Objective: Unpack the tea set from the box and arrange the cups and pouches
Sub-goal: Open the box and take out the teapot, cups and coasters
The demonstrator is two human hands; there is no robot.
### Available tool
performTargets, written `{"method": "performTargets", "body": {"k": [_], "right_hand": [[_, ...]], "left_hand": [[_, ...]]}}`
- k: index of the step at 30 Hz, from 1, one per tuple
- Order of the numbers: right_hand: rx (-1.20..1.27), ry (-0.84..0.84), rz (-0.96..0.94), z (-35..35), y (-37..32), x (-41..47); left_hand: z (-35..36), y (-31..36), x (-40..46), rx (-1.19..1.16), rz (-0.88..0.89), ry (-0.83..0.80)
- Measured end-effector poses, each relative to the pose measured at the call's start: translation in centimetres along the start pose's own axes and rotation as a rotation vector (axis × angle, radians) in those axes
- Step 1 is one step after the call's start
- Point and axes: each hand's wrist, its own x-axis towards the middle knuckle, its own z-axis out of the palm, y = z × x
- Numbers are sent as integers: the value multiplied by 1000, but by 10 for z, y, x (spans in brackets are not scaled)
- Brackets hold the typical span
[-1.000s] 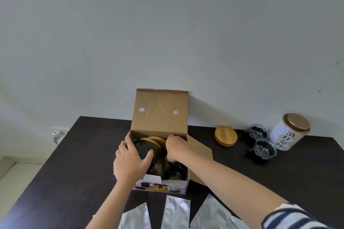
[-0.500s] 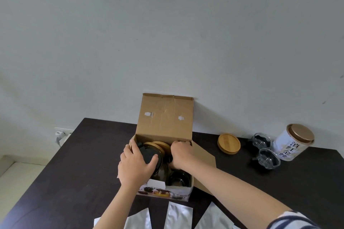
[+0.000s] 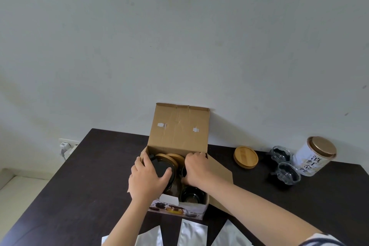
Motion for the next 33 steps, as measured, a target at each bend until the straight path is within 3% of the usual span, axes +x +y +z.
{"method": "performTargets", "body": {"k": [8,20,25,29,33], "right_hand": [[114,37,-6,4,2,-1],[206,259,-179,1,20,-17],[318,424,-211,-22,36,-33],[445,550,-122,-36,64,-54],[491,553,43,-30,111,-82]], "left_hand": [[0,0,0,-4,-1,-7],[-3,2,-2,3,7,-3],[-5,3,-2,20,-1,-14],[-6,3,-3,23,4,-7],[-6,3,-3,24,2,-20]]}}
